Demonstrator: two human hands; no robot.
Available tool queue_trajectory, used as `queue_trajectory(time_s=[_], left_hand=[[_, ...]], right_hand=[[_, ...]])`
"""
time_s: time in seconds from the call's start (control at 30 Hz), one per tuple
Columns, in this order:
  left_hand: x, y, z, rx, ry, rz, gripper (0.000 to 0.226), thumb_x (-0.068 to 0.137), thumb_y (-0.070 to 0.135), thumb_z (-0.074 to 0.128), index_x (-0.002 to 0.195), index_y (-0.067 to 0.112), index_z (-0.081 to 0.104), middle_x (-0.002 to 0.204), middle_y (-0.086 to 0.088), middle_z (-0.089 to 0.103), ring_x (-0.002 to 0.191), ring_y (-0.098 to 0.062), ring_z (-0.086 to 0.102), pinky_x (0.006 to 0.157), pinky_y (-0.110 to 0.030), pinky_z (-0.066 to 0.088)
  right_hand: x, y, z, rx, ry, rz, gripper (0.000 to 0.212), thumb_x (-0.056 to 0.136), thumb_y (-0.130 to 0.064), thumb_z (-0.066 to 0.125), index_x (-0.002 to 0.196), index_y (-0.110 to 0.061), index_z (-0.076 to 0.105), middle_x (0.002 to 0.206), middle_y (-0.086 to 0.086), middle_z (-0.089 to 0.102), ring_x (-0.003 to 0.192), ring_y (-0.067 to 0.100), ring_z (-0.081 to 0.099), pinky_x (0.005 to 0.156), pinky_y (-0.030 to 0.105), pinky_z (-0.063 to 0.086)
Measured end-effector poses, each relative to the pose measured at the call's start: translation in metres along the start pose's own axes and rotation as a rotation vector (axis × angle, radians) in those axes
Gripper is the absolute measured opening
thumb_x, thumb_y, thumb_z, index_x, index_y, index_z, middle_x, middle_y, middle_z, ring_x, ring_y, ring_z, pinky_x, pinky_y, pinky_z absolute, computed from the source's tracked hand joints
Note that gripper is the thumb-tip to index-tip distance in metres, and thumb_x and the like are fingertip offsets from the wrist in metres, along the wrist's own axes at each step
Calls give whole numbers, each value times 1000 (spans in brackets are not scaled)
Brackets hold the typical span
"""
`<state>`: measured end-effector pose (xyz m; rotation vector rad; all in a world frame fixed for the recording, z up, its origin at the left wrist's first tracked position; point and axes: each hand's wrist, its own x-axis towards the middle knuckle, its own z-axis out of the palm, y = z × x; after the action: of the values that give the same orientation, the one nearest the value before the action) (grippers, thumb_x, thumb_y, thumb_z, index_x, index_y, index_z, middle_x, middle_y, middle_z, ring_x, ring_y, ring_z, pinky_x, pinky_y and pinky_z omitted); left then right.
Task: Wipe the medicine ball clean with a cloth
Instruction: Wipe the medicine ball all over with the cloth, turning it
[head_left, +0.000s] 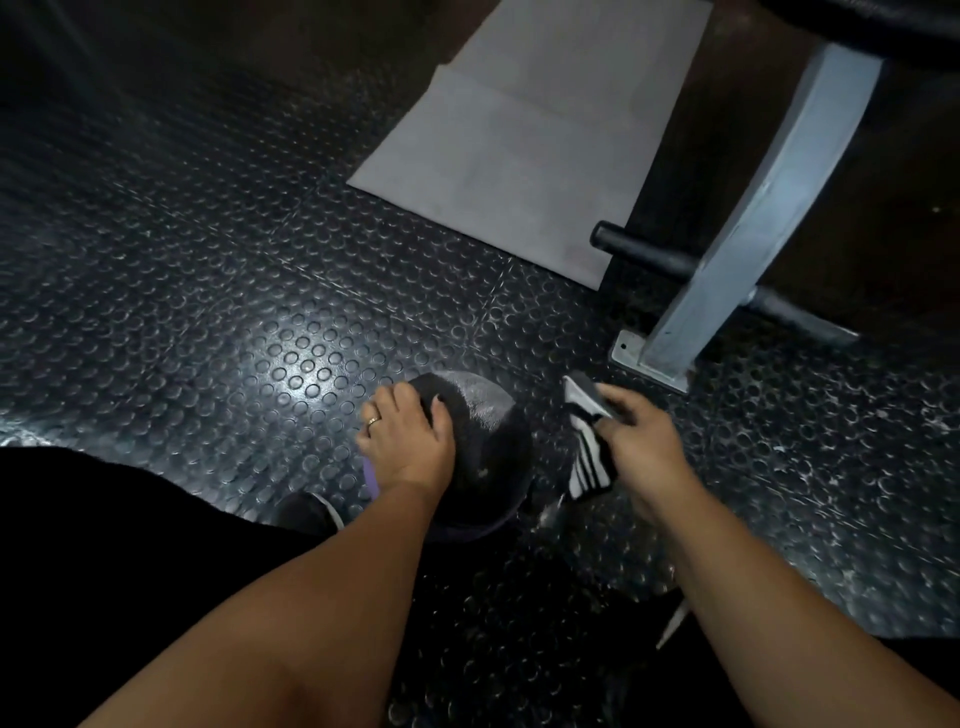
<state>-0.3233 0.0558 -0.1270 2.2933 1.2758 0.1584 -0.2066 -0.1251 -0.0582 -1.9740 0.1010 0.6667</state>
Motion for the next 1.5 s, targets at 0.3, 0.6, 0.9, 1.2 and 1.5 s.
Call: queue_trajectory(time_s=[0.3,0.6,0.9,1.2,1.5], left_hand=[[-10,-15,-16,69,-42,22,26,103,35,39,117,15,48,132,-8,46,128,-31,41,106,-59,33],[-8,22,7,-123,106,-444,35,98,40,43,123,16,47,136,-11,44,128,-31,39,101,-58,30],[-12,22,3,46,-33,-126,31,99,39,42,122,19,45,137,-7,42,128,-31,39,105,-62,30],[0,12,-4,72,-103,-49,47,97,56,41,135,29,45,149,-1,37,138,-32,36,109,-71,21],[5,2,-2,-40,-77,-56,43,98,50,41,137,37,51,148,9,44,137,-28,39,109,-61,25]], right_hand=[[12,19,-4,497,69,436,18,80,4,67,98,2,65,99,22,69,81,30,67,80,42,55],[12,32,3,70,218,86,18,92,-21,62,106,-14,72,104,11,70,92,26,66,85,36,52],[23,24,-15,11,345,96,21,101,-16,40,109,-5,58,94,12,58,88,26,54,76,30,42],[8,37,3,121,137,265,26,79,-4,70,98,-12,55,101,10,65,86,25,63,75,37,53],[7,25,10,-147,298,-122,12,77,-13,69,83,-21,64,125,-5,53,104,17,54,88,26,43]])
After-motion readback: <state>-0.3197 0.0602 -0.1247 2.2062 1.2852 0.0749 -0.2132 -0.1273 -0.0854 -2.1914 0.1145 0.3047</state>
